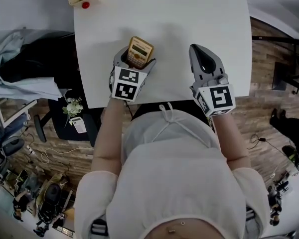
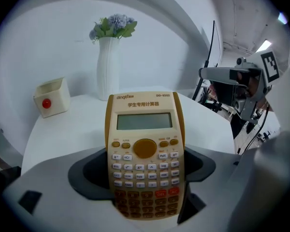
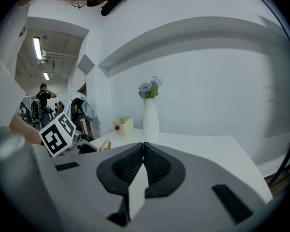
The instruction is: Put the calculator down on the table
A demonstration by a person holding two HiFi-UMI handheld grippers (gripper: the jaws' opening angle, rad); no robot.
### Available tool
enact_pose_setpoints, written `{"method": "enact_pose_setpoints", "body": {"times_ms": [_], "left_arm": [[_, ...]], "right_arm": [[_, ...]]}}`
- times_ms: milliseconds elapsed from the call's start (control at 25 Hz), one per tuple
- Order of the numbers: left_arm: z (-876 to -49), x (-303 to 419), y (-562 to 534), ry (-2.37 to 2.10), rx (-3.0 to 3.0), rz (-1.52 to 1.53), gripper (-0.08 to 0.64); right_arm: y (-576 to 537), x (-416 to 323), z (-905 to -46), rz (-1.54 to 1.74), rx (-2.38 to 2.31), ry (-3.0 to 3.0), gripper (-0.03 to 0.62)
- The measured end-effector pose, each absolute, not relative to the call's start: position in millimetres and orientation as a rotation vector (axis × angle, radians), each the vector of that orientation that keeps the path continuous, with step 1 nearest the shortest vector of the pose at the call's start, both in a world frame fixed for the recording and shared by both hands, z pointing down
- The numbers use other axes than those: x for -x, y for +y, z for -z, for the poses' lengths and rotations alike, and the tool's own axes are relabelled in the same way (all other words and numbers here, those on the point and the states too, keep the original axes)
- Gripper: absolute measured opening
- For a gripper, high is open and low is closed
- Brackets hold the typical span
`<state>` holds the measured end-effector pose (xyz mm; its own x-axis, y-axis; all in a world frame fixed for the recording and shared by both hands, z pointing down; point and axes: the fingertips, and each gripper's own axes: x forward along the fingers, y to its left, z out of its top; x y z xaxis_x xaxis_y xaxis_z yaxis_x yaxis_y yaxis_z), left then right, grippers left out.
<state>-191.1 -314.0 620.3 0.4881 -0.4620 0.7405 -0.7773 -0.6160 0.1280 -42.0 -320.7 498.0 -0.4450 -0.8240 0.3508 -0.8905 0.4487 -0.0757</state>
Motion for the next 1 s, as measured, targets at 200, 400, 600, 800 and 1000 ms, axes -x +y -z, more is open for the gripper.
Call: {"method": "enact_pose_setpoints", "body": {"times_ms": [200,400,600,800,1000], "left_arm": [[-639,178,-314,-0.976,-2.226,-1.102,0.414],[-652,167,-312,-0.946,-2.161,-1.195,0.414],[-656,172,-314,-0.950,-2.155,-1.216,0.414],[-656,170,-311,-0.953,-2.164,-1.207,0.413],[-656,169,-311,-0.966,-2.164,-1.199,0.413]], "right_arm": [[-323,28,-507,-0.391,-1.478,-2.411,0.006],[-328,16,-512,-0.432,-1.469,-2.406,0.005],[-339,20,-512,-0.442,-1.437,-2.412,0.005],[-343,19,-507,-0.449,-1.431,-2.421,0.006],[-345,19,-506,-0.456,-1.413,-2.436,0.005]]}}
